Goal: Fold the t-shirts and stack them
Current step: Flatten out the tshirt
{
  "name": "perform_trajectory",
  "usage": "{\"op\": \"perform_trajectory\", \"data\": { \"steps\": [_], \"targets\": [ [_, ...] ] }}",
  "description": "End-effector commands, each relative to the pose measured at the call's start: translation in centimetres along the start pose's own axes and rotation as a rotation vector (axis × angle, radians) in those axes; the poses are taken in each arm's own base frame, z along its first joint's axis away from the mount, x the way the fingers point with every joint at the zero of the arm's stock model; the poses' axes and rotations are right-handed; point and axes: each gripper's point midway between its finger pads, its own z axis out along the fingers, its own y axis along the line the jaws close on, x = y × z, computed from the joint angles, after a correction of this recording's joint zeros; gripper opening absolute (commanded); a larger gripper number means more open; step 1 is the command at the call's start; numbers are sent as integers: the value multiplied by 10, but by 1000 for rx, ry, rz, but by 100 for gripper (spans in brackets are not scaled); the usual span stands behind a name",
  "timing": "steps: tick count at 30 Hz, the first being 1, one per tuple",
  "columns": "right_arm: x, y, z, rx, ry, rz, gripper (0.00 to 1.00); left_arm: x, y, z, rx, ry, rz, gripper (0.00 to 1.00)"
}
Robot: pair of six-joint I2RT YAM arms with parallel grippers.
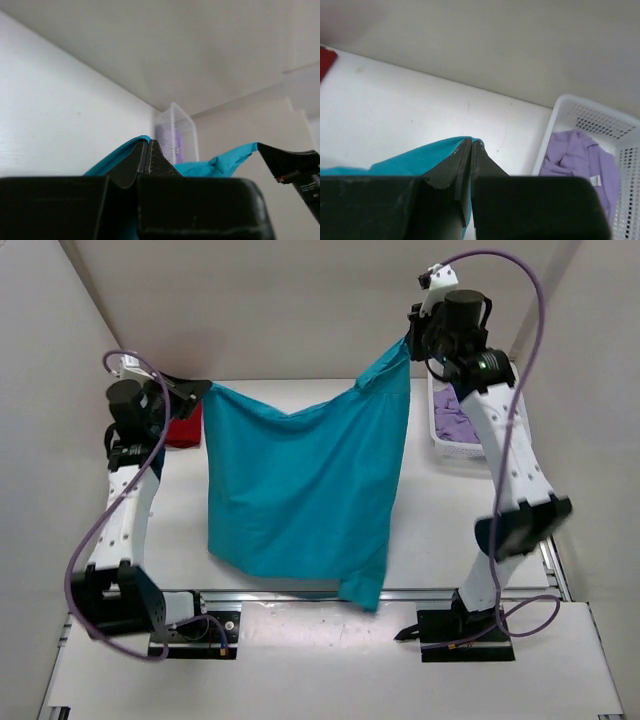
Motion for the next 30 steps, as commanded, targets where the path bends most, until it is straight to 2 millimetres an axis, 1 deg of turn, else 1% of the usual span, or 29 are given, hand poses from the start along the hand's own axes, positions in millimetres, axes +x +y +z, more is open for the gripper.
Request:
{"op": "perform_trajectory", "data": {
  "steps": [1,2,3,4,5,6,7,8,9,10,11,12,13,15,16,17,18,19,20,21,22,23,24,25,26,27,28,29,30],
  "targets": [
    [-12,-2,36,-135,-11,111,0,2,46,30,-95,-24,22,0],
    [-15,-6,56,-145,-11,123,0,0,53,47,-112,-18,19,0],
    [-17,-16,63,-131,-18,150,0,3,58,55,-129,1,15,0],
    [-13,-26,75,-138,-31,202,0,-5,55,74,-120,5,19,0],
    [-16,-24,81,-162,-63,220,0,-10,51,92,-112,22,12,0],
    [-28,-35,77,-153,-107,259,0,-11,49,98,-115,40,-1,0],
    [-40,-45,73,-149,-142,283,0,-27,31,109,-82,18,8,0],
    [-59,-47,67,-153,-196,291,0,-40,18,117,-48,6,14,0],
    [-83,-53,56,-154,-268,281,0,-56,-5,118,-8,-30,24,0],
    [-91,-56,52,-159,-296,298,0,-60,-9,121,6,-34,21,0],
    [-109,-61,36,-170,-355,289,0,-76,-24,118,38,-66,31,0],
    [-116,-62,27,-179,-388,277,0,-89,-36,115,63,-94,36,0],
    [-129,-63,14,-180,-429,268,0,-95,-43,112,79,-106,41,0],
    [-137,-57,1,-198,-436,247,0,-112,-56,96,105,-144,61,0],
    [-133,-54,2,-195,-421,217,0,-117,-56,92,106,-169,77,0],
    [-125,-48,4,-201,-384,214,0,-117,-54,83,94,-183,87,0],
    [-114,-43,7,-216,-343,215,0,-117,-46,73,81,-198,90,0],
    [-101,-33,10,-243,-298,212,0,-121,-46,68,98,-219,102,0],
    [-90,-22,11,-257,-262,202,0,-112,-34,63,81,-210,98,0],
    [-68,-11,17,-248,-197,184,1,-105,-18,55,49,-203,88,0],
    [-45,-9,14,-208,-139,174,0,-93,1,47,18,-187,85,0],
    [-31,6,12,-211,-107,148,0,-94,8,41,16,-203,92,0],
    [-5,24,2,-216,-75,127,0,-75,31,31,-21,-178,73,0],
    [31,26,-6,-189,-42,133,0,-62,47,19,-40,-176,65,0],
    [36,37,-18,-206,-58,142,0,-55,58,13,-54,-170,72,0],
    [64,52,-30,-222,-43,141,0,-35,79,2,-103,-150,63,0],
    [93,52,-40,-195,-10,149,0,-15,100,-10,-163,-140,80,0],
    [121,59,-50,-205,35,161,0,10,127,-18,-230,-106,79,0],
    [136,68,-57,-225,61,195,0,21,137,-23,-251,-92,88,0]
  ]
}}
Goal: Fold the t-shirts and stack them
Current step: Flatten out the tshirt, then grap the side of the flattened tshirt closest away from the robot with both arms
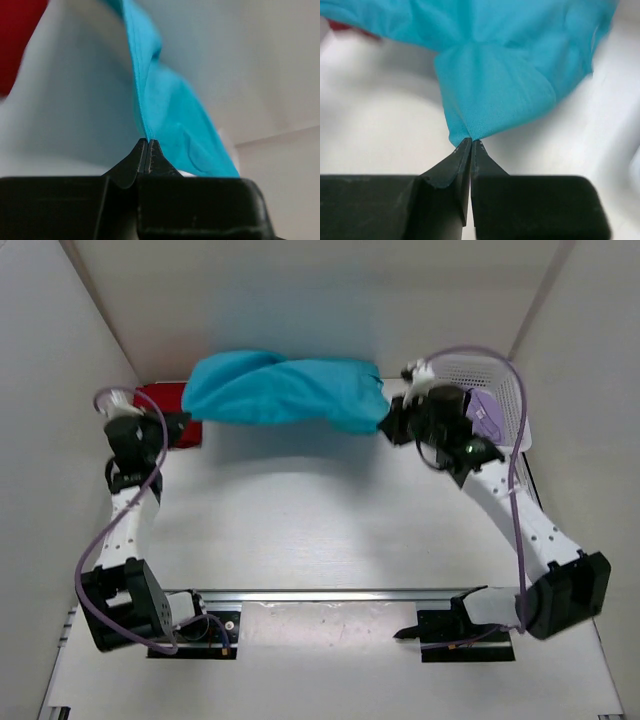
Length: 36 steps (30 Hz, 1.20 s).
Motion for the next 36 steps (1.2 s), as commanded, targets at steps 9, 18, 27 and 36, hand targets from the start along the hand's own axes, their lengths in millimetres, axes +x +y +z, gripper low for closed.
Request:
{"op": "perform_trajectory", "data": {
  "steps": [9,18,27,36],
  "targets": [
    [243,5,-78,43,232,382,0,156,160,-96,-290,320,-101,0],
    [291,32,-131,62,320,682,0,187,165,-137,-291,476,-116,0],
    [257,-2,-97,78,279,636,0,159,154,-123,-317,370,-92,0],
    [183,-57,-30,136,197,576,0,129,151,-92,-295,256,-229,0]
  ]
}}
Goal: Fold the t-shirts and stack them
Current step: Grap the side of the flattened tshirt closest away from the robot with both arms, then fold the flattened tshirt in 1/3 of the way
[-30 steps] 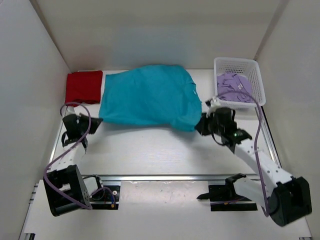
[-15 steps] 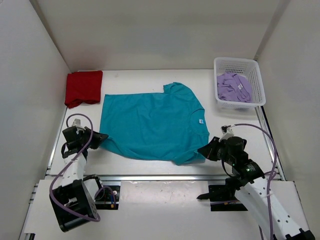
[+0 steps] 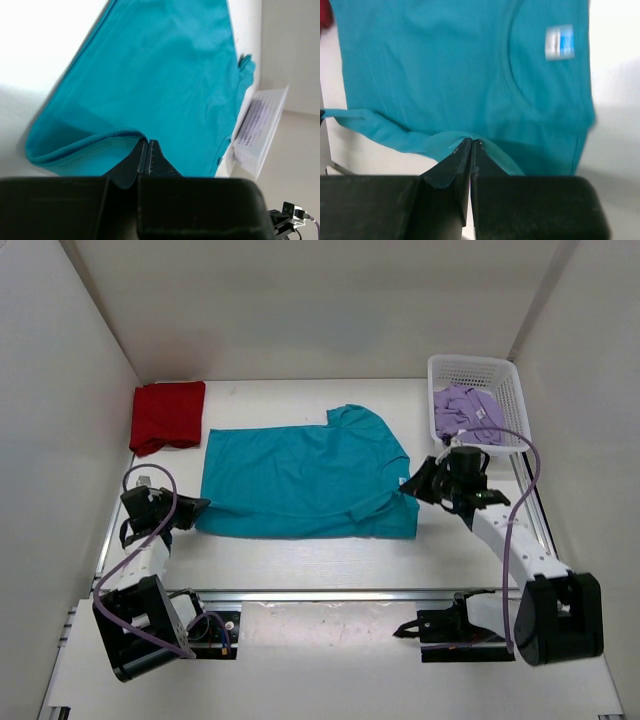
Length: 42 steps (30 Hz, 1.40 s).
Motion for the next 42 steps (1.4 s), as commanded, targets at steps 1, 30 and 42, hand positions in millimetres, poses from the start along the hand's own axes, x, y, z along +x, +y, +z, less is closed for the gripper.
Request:
{"op": "perform_trajectory", "data": {
  "steps": [1,30,42],
  "targets": [
    [-55,17,15,-48,-117,-75,0,-36,-33,2,78,-110,-1,0],
    [-27,-29,36,87,-138,-61,0,1,-39,17,44,-72,180,47],
    [22,-97,28,241,-99,21,44,59,-35,62,54,119,142,38]
  ]
}}
